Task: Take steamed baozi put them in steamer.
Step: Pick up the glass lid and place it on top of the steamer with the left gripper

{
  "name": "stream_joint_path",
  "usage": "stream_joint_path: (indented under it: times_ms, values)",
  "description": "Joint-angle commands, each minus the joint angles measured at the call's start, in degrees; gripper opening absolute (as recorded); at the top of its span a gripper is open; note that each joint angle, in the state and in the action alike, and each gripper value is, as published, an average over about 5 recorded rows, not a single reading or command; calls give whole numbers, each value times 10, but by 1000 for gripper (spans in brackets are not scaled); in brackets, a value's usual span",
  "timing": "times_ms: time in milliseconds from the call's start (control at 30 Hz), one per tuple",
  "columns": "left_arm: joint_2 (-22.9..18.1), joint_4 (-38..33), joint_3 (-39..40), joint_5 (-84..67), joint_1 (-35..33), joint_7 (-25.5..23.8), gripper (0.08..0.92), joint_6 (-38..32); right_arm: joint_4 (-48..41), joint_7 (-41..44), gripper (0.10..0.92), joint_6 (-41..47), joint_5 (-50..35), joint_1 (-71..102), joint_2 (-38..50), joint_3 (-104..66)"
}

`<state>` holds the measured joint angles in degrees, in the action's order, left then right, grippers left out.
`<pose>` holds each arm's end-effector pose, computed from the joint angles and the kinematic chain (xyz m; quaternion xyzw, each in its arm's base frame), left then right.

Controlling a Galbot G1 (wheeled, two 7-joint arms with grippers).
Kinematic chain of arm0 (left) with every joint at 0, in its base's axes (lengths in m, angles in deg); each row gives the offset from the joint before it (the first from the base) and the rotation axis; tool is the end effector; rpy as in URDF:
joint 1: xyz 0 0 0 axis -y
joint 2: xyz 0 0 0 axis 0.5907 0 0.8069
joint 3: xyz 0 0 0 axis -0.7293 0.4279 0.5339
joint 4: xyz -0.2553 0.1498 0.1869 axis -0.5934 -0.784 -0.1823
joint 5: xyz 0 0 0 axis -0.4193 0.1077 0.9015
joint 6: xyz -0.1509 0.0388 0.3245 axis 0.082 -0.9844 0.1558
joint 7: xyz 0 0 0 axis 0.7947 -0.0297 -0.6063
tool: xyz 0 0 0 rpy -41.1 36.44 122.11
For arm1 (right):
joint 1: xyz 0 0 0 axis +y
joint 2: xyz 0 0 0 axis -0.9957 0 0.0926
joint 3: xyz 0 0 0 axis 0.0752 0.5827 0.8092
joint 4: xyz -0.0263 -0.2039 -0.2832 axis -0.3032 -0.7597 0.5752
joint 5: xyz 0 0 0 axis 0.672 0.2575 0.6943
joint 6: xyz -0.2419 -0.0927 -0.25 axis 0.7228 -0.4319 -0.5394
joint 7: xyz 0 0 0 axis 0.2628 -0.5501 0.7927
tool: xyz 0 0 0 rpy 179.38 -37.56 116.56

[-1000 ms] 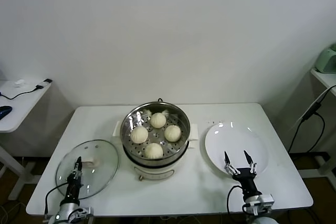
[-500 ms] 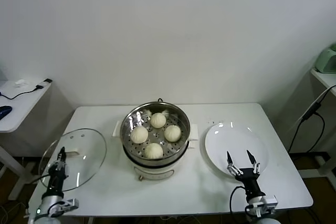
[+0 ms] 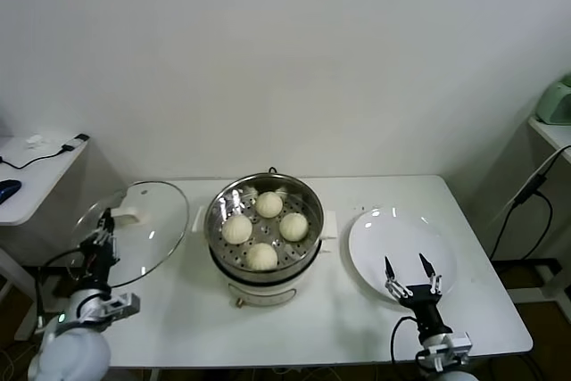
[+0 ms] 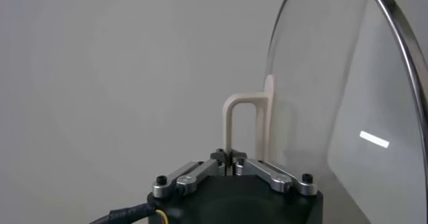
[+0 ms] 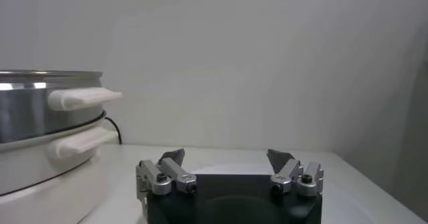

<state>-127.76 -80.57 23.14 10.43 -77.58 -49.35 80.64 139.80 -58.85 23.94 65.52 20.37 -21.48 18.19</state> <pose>0.2326 0.1259 -0.2812 0.1022 -0.7371 -0.6648 0.0653 0.1993 -0.0867 -0.4042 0.0381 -0.9986 0.0121 0.0351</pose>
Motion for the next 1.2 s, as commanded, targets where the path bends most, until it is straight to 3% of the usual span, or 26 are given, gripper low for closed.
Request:
stream_joint_path:
  times_ms: [33, 433, 900, 1200]
  values:
    - [-28, -123, 185, 135, 82, -113, 133, 147, -4, 3, 823, -20, 13, 2, -4, -1]
    - [-128, -71, 379, 271, 176, -177, 133, 211, -20, 4, 823, -61, 17, 15, -11, -10]
    - [-207, 13, 428, 322, 220, -191, 133, 239, -29, 1, 823, -84, 16, 17, -21, -17]
    - [-220, 43, 424, 347, 219, -188, 133, 237, -36, -6, 823, -94, 16, 14, -23, -19]
